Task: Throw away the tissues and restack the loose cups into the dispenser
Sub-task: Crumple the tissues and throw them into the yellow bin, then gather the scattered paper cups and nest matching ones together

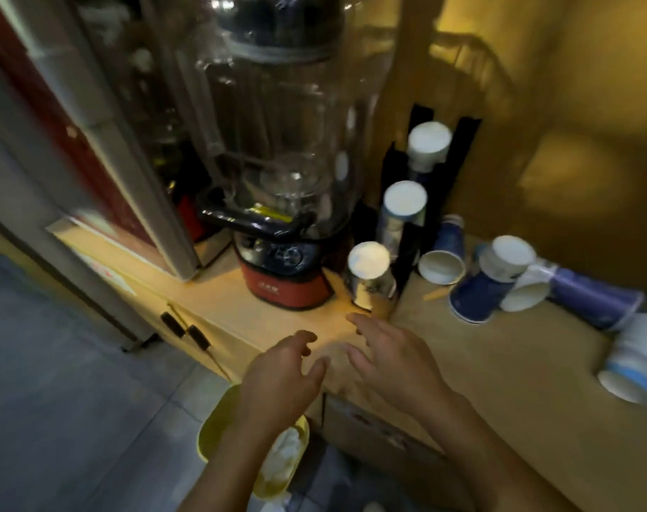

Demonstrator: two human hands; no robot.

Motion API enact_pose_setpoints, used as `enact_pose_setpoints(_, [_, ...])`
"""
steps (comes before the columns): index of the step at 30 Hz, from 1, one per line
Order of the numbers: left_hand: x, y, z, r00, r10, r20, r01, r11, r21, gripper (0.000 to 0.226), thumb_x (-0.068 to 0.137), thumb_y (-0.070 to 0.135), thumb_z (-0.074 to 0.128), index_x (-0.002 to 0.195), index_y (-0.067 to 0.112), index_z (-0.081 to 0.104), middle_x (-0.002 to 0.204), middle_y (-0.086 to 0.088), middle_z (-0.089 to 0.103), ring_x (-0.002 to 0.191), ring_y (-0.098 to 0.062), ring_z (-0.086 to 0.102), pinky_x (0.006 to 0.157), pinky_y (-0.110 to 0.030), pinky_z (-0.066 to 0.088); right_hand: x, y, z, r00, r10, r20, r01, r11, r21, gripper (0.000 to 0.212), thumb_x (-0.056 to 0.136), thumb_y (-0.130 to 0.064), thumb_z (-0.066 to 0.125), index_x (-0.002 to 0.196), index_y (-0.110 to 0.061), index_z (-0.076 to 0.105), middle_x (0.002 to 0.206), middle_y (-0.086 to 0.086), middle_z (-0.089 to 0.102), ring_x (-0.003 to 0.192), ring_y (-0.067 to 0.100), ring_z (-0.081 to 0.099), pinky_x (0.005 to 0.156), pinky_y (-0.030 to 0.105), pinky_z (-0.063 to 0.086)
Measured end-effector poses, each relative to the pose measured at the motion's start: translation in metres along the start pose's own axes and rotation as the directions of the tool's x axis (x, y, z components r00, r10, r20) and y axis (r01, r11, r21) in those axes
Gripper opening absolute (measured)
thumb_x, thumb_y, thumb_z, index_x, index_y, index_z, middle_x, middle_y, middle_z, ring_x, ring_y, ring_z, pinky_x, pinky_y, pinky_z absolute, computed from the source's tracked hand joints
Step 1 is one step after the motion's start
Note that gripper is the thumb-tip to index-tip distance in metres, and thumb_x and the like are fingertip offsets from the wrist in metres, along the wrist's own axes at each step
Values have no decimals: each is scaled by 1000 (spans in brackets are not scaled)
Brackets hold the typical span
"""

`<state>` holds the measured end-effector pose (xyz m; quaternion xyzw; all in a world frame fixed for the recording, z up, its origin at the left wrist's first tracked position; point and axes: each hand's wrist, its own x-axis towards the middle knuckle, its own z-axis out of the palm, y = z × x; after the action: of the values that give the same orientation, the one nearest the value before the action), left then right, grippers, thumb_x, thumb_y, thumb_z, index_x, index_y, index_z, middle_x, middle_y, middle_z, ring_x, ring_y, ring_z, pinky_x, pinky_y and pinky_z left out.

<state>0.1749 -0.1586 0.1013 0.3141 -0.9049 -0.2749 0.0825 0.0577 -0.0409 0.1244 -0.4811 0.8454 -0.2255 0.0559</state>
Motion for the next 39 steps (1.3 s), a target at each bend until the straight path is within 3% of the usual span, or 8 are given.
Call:
enact_pose_setpoints(6, [22,84,32,976,170,138,-168,985,-29,39,85,51,53,120,33,53,106,10,67,96,-12,62,74,-29,49,-36,68,-50,966,208,-156,-207,978,20,29,88,-33,53,116,-25,53,111,2,65,92,20,60,69,29,42])
enact_pose_setpoints(13, [44,189,80,923,317,219,-308,948,-75,36,85,47,54,119,35,54,104,11,68,91,-7,62,71,-25,47,-73,159,-96,846,474,-244,-474,878,64,28,88,-39,51,115,-34,47,110,-5,64,86,11,59,71,27,47])
enact_pose_setpoints(18, [64,262,129,895,336,294,-312,942,-126,37,86,49,53,120,35,54,104,13,66,90,-5,61,70,-25,48,-92,244,-135,748,660,-74,-649,750,131,42,94,-33,44,133,-19,38,135,4,50,118,20,50,91,28,39])
enact_pose_setpoints(22, [80,304,163,886,366,283,-341,930,-135,37,87,43,55,122,29,53,115,6,65,101,-10,60,76,-24,45,-102,278,-147,670,685,-286,-694,715,88,33,92,-31,46,122,-20,46,126,4,55,109,21,53,88,32,42])
enact_pose_setpoints(25, [90,313,179,877,426,223,-423,904,-62,37,88,36,55,123,24,54,125,1,60,109,-15,57,84,-25,43,-109,299,-146,699,638,-325,-675,738,-2,28,88,-23,50,116,-17,49,122,6,55,106,21,53,86,35,47])
enact_pose_setpoints(28, [102,314,190,857,463,227,-494,864,101,35,88,25,50,122,19,53,126,-4,58,111,-23,54,91,-32,42,-116,325,-139,786,578,-220,-615,767,-182,50,79,-11,58,126,-17,43,137,4,42,123,22,40,100,33,35])
enact_pose_setpoints(34, [137,318,204,779,538,321,-625,637,451,41,92,16,42,133,14,38,139,-11,46,127,-29,39,108,-39,28,-128,348,-129,797,603,-15,-588,771,-243,69,80,-7,56,138,-30,27,152,2,19,136,25,20,109,37,21])
enact_pose_setpoints(39, [169,315,215,719,473,510,-675,300,675,61,98,20,36,148,11,2,158,-20,7,145,-35,5,116,-47,11,-130,364,-122,809,573,132,-489,781,-390,73,84,-11,55,142,-32,17,158,5,-4,144,25,-5,114,42,9])
